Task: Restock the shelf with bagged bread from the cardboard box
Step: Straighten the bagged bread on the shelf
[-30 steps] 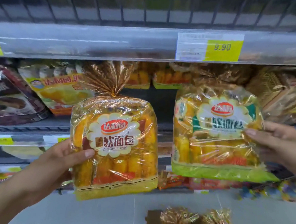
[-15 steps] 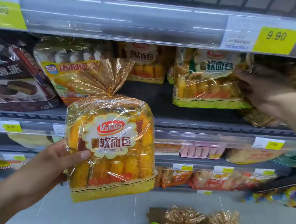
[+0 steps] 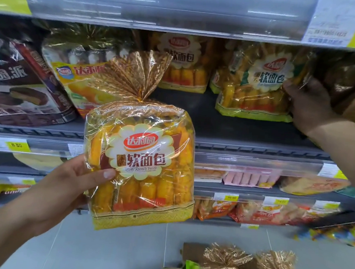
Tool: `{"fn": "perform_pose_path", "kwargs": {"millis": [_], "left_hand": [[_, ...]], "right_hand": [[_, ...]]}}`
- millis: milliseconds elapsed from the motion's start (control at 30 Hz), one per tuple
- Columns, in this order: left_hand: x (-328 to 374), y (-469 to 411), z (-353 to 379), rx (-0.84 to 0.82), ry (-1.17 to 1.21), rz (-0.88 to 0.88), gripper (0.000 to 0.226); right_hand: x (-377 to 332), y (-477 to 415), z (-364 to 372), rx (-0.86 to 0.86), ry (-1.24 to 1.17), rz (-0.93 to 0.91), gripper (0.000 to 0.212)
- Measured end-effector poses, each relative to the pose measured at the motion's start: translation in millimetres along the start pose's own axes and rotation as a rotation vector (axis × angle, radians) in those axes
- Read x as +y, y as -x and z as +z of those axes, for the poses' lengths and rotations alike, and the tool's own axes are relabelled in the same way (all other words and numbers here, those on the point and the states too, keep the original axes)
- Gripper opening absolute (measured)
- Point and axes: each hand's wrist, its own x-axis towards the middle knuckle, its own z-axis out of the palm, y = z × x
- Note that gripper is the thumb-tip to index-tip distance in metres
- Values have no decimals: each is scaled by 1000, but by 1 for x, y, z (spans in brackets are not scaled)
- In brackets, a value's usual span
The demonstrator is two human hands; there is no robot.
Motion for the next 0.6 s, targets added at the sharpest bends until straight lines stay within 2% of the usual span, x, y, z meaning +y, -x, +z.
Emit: {"fn": "perform_pose_path", "kwargs": {"millis": [67,133,267,333,400,500,567,600], "left_hand": [[2,-1,0,-25,-5,13,41],[3,-1,0,-41,-4,15,56],[6,-2,7,-39,18,33,38],[9,-3,11,-48,17,26,39],[14,-3,16,-86,21,35,39],[23,-2,26,-103,39,54,35],[28,-1,32,-124,46,67,42],[31,-1,36,-139,42,72,50]], "right_hand": [[1,-6,0,9,67,17,57],[5,-16,-4,37,133,36,69],[6,-19,-12,83,202,94,97],[-5,-5,-8,98,248,110,92],[-12,8,-5,145,320,96,75],[-17,27,-8,177,364,-21,64],[-18,42,-10,155,350,-97,60],[-21,54,-10,133,339,-109,51]]}}
